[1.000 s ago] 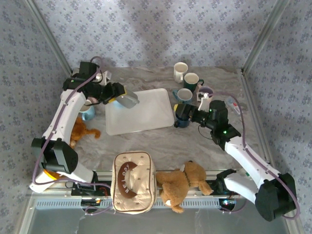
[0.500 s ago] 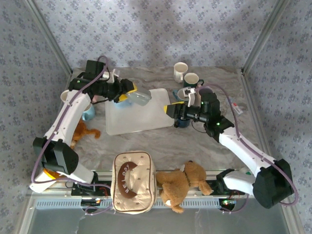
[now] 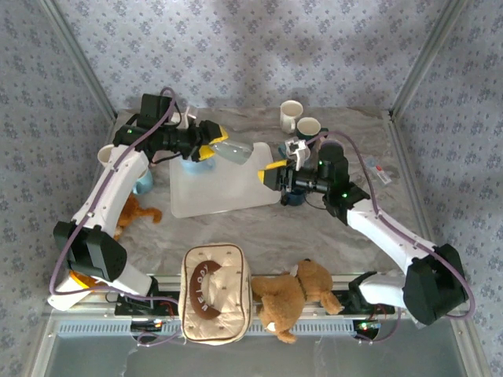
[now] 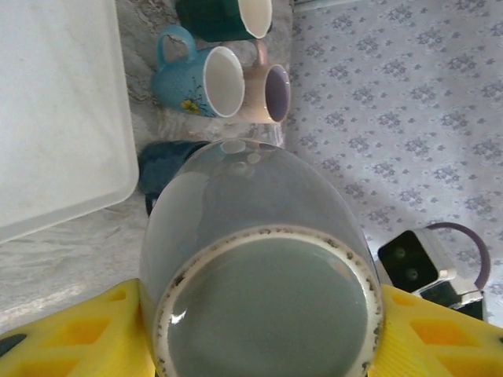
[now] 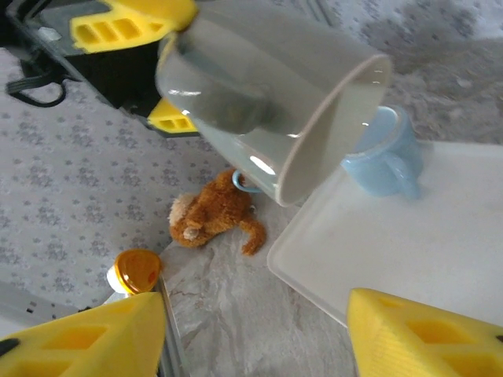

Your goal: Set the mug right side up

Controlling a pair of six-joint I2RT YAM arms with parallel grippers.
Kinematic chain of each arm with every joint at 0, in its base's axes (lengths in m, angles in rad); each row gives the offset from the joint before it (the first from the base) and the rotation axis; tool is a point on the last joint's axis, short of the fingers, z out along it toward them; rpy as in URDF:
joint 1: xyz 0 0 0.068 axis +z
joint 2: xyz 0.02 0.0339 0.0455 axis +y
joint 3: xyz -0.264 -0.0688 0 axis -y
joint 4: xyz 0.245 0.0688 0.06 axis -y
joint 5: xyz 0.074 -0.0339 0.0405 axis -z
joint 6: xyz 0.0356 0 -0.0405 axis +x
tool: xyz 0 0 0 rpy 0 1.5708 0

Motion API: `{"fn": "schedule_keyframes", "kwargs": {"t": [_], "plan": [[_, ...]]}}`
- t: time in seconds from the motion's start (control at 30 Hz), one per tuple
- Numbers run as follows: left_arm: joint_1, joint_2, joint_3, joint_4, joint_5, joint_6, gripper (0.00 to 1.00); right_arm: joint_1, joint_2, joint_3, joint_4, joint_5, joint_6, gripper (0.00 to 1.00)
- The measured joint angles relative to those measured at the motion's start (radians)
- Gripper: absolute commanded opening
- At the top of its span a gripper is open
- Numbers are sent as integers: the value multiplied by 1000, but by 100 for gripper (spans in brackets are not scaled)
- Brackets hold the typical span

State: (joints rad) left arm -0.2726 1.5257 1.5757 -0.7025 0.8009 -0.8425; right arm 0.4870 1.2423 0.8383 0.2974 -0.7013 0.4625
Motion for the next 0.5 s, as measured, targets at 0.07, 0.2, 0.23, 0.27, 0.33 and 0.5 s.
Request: {"fn": "schedule_keyframes", "kwargs": {"t": [0.07, 0.2, 0.23, 0.27, 0.33, 0.5], "plan": [[-5, 0, 0, 8, 3, -18, 50, 8, 12, 0, 31, -18, -18, 58], [-16, 0, 0, 17, 15, -50, 50, 28, 35, 0, 97, -46, -77, 57], [-19, 0, 0, 20, 16, -56, 49, 33, 39, 0, 113, -50, -95, 57], [-23, 0, 1, 23, 18, -62, 49, 36, 43, 0, 127, -55, -110, 56], [-30, 0, 1, 26, 19, -74, 49, 41, 56, 0, 157, -64, -137, 56], [-36, -13, 1, 27, 18, -100, 49, 42, 113, 8, 212, -79, -182, 54]]}}
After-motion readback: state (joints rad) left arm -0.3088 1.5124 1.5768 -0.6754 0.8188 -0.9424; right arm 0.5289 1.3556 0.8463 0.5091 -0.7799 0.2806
